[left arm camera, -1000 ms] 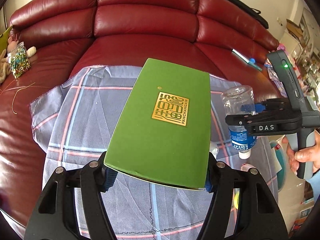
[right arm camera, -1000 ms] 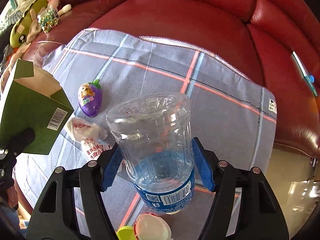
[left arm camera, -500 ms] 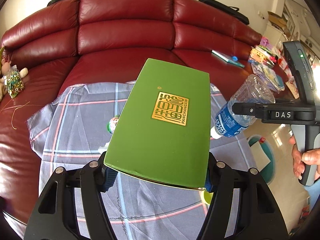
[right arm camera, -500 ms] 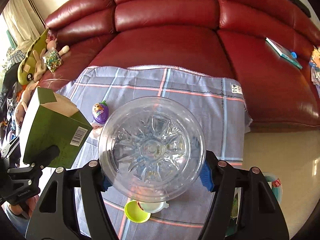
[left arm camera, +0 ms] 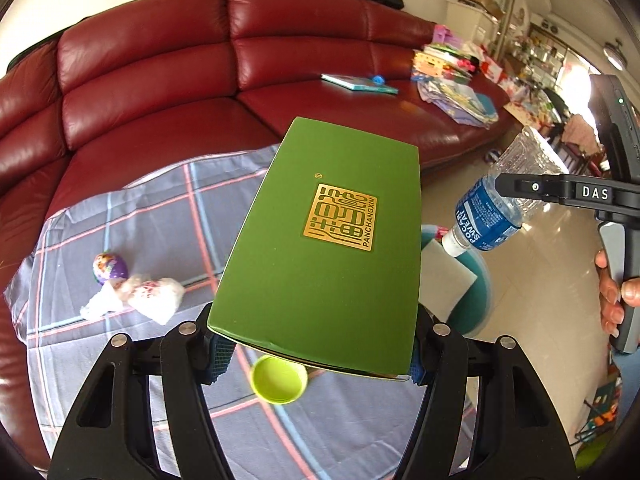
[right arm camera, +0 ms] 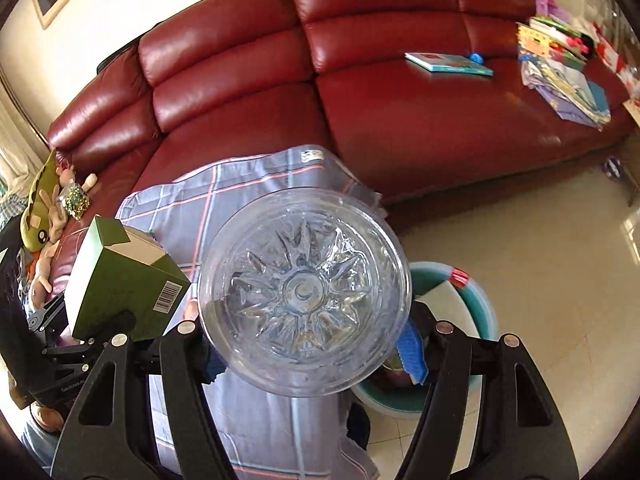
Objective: Collect trash
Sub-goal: 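Carry the water bottle and green box over the teal bin, then open the right gripper to drop the bottle while the left drops the green box, then move both grippers back over the table and grasp the yellow-green lid with the left, then grasp the white bowl with the right gripper while the left holds the lid, then carry lid and bowl over the teal bin and open both grippers, then move back to the table and grasp the white plastic bags with the right gripper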
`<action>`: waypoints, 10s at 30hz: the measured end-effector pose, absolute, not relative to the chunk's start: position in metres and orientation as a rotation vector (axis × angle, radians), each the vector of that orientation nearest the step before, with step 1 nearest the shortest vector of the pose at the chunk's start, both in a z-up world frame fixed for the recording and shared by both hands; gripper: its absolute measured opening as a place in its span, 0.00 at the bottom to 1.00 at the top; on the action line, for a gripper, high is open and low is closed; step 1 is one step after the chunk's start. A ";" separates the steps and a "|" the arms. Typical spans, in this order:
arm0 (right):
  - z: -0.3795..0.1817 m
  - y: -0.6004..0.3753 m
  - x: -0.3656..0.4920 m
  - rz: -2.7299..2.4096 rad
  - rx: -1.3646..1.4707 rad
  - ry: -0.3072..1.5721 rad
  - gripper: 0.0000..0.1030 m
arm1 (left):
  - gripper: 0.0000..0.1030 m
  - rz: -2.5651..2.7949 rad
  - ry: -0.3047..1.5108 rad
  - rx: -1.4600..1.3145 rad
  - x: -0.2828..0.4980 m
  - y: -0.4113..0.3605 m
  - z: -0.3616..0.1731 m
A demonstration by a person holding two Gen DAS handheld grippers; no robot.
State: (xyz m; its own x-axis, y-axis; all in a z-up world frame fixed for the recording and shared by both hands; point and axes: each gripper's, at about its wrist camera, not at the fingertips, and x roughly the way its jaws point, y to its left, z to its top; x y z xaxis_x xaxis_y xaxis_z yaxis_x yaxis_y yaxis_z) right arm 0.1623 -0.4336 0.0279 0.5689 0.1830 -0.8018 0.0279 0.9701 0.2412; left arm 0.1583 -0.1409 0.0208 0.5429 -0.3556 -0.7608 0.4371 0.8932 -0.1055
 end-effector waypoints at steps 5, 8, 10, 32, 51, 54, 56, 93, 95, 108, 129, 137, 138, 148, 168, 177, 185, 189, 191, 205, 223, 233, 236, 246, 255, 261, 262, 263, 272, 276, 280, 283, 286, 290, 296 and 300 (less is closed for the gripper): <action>0.006 -0.487 0.133 0.023 0.289 0.983 0.62 | 0.64 -0.540 0.896 0.139 0.152 -0.193 0.012; -0.010 -0.510 0.121 -0.004 0.301 1.006 0.62 | 0.64 -0.567 0.909 0.159 0.151 -0.219 0.005; -0.022 -0.521 0.117 -0.011 0.313 1.024 0.62 | 0.64 -0.582 0.919 0.172 0.153 -0.234 -0.001; -0.107 -0.557 0.157 -0.017 0.383 1.242 0.71 | 0.60 -0.651 1.037 0.190 0.191 -0.329 -0.058; -0.101 -0.588 0.150 -0.076 0.422 1.218 0.85 | 0.70 -0.667 1.062 0.247 0.200 -0.367 -0.076; -0.101 -0.592 0.146 -0.089 0.429 1.221 0.85 | 0.85 -0.645 1.046 0.263 0.195 -0.368 -0.075; -0.101 -0.592 0.145 -0.094 0.428 1.225 0.85 | 0.91 -0.638 1.034 0.264 0.194 -0.366 -0.073; -0.075 -0.518 0.111 -0.116 0.355 1.229 0.89 | 0.96 -0.601 1.029 0.205 0.162 -0.282 -0.050; -0.072 -0.508 0.108 -0.109 0.349 1.231 0.89 | 0.96 -0.593 1.033 0.189 0.160 -0.269 -0.050; -0.067 -0.411 0.108 -0.040 0.240 1.247 0.89 | 0.96 -0.492 1.046 0.082 0.149 -0.166 -0.060; -0.110 -0.328 0.117 0.009 0.282 1.283 0.89 | 0.96 -0.379 1.105 0.045 0.153 -0.083 -0.116; -0.113 -0.330 0.118 0.023 0.299 1.286 0.89 | 0.96 -0.391 1.114 0.090 0.155 -0.095 -0.123; -0.113 -0.330 0.118 0.024 0.300 1.283 0.89 | 0.96 -0.393 1.115 0.093 0.156 -0.096 -0.124; -0.126 -0.329 0.118 0.057 0.345 1.289 0.89 | 0.92 -0.407 1.111 0.102 0.161 -0.102 -0.126; -0.116 -0.257 0.182 0.220 0.158 1.252 0.89 | 0.55 -0.329 1.060 0.040 0.159 -0.037 -0.104; -0.126 -0.208 0.209 0.241 0.019 1.270 0.80 | 0.55 -0.293 1.066 -0.030 0.164 -0.005 -0.103; -0.121 -0.206 0.205 0.249 0.003 1.241 0.46 | 0.55 -0.305 1.064 -0.043 0.167 -0.007 -0.103; -0.113 -0.220 0.197 0.251 0.053 1.229 0.46 | 0.55 -0.321 1.056 -0.029 0.166 -0.016 -0.099; -0.106 -0.229 0.192 0.247 0.073 1.214 0.46 | 0.55 -0.332 1.050 -0.017 0.166 -0.023 -0.095; -0.045 -0.370 0.139 0.091 0.227 1.069 0.46 | 0.55 -0.513 0.983 0.113 0.157 -0.131 -0.051; -0.069 -0.522 0.088 -0.116 0.386 1.069 0.47 | 0.55 -0.745 1.043 0.285 0.155 -0.301 -0.073; -0.088 -0.544 0.093 -0.109 0.436 1.096 0.47 | 0.55 -0.761 1.091 0.321 0.173 -0.340 -0.097; -0.091 -0.546 0.095 -0.107 0.440 1.105 0.47 | 0.55 -0.768 1.099 0.329 0.178 -0.348 -0.102; -0.095 -0.543 0.103 -0.094 0.444 1.119 0.47 | 0.91 -0.713 1.089 0.307 0.180 -0.342 -0.101; -0.096 -0.512 0.113 -0.044 0.417 1.142 0.47 | 0.95 -0.656 1.088 0.235 0.177 -0.307 -0.087; -0.091 -0.497 0.118 -0.038 0.386 1.149 0.75 | 0.96 -0.633 1.089 0.224 0.178 -0.291 -0.083; -0.090 -0.494 0.119 -0.038 0.381 1.153 0.76 | 0.96 -0.631 1.089 0.221 0.178 -0.288 -0.083; -0.090 -0.492 0.120 -0.036 0.383 1.159 0.78 | 0.96 -0.628 1.089 0.218 0.178 -0.286 -0.082; -0.090 -0.475 0.120 -0.072 0.352 1.197 0.89 | 0.96 -0.610 1.086 0.201 0.176 -0.263 -0.078; -0.088 -0.470 0.116 -0.090 0.332 1.200 0.89 | 0.96 -0.602 1.080 0.197 0.174 -0.254 -0.074; -0.085 -0.464 0.112 -0.098 0.321 1.204 0.93 | 0.96 -0.599 1.068 0.190 0.169 -0.246 -0.068; -0.082 -0.461 0.108 -0.108 0.314 1.208 0.93 | 0.96 -0.595 1.059 0.183 0.164 -0.240 -0.064; -0.080 -0.458 0.105 -0.118 0.309 1.214 0.93 | 0.96 -0.590 1.056 0.178 0.160 -0.233 -0.060; -0.077 -0.451 0.102 -0.123 0.307 1.220 0.93 | 0.96 -0.572 1.050 0.174 0.155 -0.220 -0.055; -0.071 -0.421 0.111 -0.090 0.263 1.226 0.93 | 0.96 -0.518 1.047 0.147 0.152 -0.180 -0.053; -0.066 -0.386 0.126 -0.038 0.217 1.234 0.93 | 0.96 -0.460 1.054 0.109 0.154 -0.140 -0.055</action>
State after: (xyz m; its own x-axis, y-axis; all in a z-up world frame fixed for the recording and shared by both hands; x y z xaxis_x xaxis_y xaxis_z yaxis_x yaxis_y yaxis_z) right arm 0.1261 -0.3864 -0.0664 0.3326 0.0883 -0.9389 0.1460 0.9788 0.1438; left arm 0.1544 -0.1404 -0.0546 0.4088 -0.3128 -0.8573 0.4153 0.9003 -0.1304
